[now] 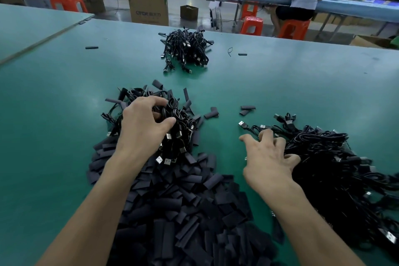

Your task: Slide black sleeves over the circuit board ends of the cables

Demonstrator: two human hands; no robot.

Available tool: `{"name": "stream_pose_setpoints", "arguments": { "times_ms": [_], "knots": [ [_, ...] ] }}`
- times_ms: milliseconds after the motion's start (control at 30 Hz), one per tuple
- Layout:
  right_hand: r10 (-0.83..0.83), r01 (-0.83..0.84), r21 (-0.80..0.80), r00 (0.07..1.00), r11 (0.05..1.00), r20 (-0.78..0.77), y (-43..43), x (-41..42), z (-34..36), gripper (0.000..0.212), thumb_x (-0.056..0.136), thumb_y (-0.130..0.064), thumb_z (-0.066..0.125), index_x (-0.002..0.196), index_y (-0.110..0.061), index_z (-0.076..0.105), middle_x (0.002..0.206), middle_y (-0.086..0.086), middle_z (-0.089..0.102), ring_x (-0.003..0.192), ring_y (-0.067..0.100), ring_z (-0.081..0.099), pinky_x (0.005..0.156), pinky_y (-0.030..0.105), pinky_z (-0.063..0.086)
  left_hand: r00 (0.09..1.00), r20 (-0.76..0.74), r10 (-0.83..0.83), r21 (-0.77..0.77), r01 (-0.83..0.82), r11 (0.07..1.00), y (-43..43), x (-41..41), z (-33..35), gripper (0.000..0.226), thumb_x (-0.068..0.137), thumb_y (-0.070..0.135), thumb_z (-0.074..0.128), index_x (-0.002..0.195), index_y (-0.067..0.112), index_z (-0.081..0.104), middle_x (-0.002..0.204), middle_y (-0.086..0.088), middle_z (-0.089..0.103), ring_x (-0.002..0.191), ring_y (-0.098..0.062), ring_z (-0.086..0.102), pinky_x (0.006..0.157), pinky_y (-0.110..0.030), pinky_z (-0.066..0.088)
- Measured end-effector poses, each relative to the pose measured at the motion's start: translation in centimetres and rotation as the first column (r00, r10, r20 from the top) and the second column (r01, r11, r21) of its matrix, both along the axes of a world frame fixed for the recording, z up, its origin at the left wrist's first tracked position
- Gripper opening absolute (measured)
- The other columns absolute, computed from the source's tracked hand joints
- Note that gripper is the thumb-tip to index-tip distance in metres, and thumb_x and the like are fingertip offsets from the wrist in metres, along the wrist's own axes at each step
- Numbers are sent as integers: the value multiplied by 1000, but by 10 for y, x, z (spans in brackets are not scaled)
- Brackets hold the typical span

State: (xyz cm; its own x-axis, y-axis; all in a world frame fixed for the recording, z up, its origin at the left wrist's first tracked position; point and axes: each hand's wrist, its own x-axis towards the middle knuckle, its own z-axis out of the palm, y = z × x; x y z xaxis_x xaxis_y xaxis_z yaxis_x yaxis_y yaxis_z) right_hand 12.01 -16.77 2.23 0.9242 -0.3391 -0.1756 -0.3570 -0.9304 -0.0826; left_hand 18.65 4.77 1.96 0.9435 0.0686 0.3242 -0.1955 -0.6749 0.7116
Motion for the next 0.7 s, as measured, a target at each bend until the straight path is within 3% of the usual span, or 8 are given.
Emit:
{"name": "stream_pose_setpoints", "arguments": {
  "times_ms": [100,167,267,467,600,700],
  "knots": [
    [-3,2,-44,1000,999,-6,-4,-2,2,68,83,-3,57,138,-38,39,141,4,22,128,31,29,95,45,33,999,-32,24,78,-22,997,1,1,-2,36,83,28,81,116,21,68,120,3,56,103,-16,58,91,-33,48],
    [10,-10,-51,1000,999,-4,-5,-3,2,60,85,-3,56,136,-33,44,136,4,30,125,30,36,97,43,35,998,-40,43,86,-39,995,0,-1,-3,28,84,30,79,109,21,68,113,7,48,101,-11,46,88,-28,39],
    [54,-49,-77,997,996,61,-2,-4,3,49,88,-6,58,130,-29,49,129,4,38,120,28,44,95,41,38,997,-50,56,82,-52,995,-4,-2,-3,32,88,30,74,117,23,65,114,9,40,99,-7,34,88,-26,31],
    [79,-100,37,924,994,374,-2,4,24,45,87,5,51,121,-19,66,120,12,62,108,37,59,89,42,48,991,81,104,95,-111,989,-6,-4,3,28,88,38,71,113,25,65,119,3,46,118,-22,46,86,-31,40],
    [35,-147,160,831,976,555,-7,5,45,61,82,17,46,126,-18,69,121,17,67,103,38,65,90,46,54,987,151,60,-14,-59,998,-7,-5,10,12,89,35,72,98,29,68,104,8,54,104,-18,53,86,-30,43],
    [108,-268,109,679,957,726,-6,9,65,69,79,24,45,129,-17,66,135,15,62,125,28,59,116,37,37,974,225,19,-90,2,996,-7,-6,15,7,88,33,73,88,32,67,87,20,57,80,-3,54,77,-27,46]
  ]
}}
